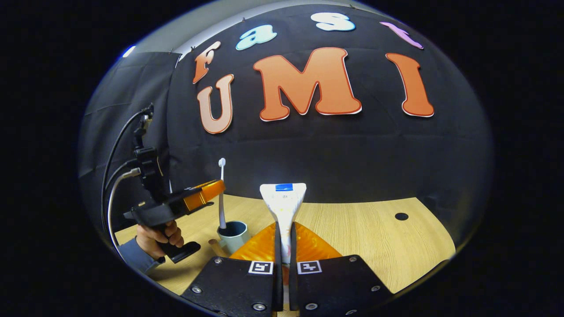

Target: Put the toothbrush and toothpaste on the desktop into the cup, then pick up the cup and place it on the coaster on the desktop.

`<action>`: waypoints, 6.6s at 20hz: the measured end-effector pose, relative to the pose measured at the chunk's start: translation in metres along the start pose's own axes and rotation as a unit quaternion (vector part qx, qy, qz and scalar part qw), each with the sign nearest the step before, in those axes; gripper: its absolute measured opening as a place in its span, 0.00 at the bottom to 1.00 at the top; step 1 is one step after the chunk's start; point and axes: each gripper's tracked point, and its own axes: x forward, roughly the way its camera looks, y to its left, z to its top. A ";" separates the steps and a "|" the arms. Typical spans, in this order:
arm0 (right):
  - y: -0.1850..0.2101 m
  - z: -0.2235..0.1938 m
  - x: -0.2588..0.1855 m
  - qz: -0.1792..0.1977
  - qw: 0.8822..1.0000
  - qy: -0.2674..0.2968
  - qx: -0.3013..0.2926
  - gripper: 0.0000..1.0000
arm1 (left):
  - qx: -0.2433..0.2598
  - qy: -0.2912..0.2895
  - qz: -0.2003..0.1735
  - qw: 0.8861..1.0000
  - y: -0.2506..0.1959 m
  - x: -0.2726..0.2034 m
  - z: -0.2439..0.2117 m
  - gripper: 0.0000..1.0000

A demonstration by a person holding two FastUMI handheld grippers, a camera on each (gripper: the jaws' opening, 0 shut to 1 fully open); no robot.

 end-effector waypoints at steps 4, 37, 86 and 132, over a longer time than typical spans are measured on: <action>0.001 -0.005 0.005 0.001 1.000 0.004 0.002 0.05 | 0.000 0.042 0.002 0.999 0.005 0.009 -0.033 0.06; 0.059 0.044 0.025 0.062 0.997 -0.045 0.019 0.05 | 0.077 0.140 0.007 0.987 0.015 -0.107 -0.057 0.98; 0.120 -0.057 0.123 0.125 0.989 0.071 -0.046 0.24 | 0.046 0.204 0.020 0.978 0.030 -0.153 -0.095 0.98; 0.005 0.050 -0.070 0.086 0.988 -0.080 -0.096 0.97 | 0.051 0.510 0.060 0.857 0.005 -0.031 -0.126 0.29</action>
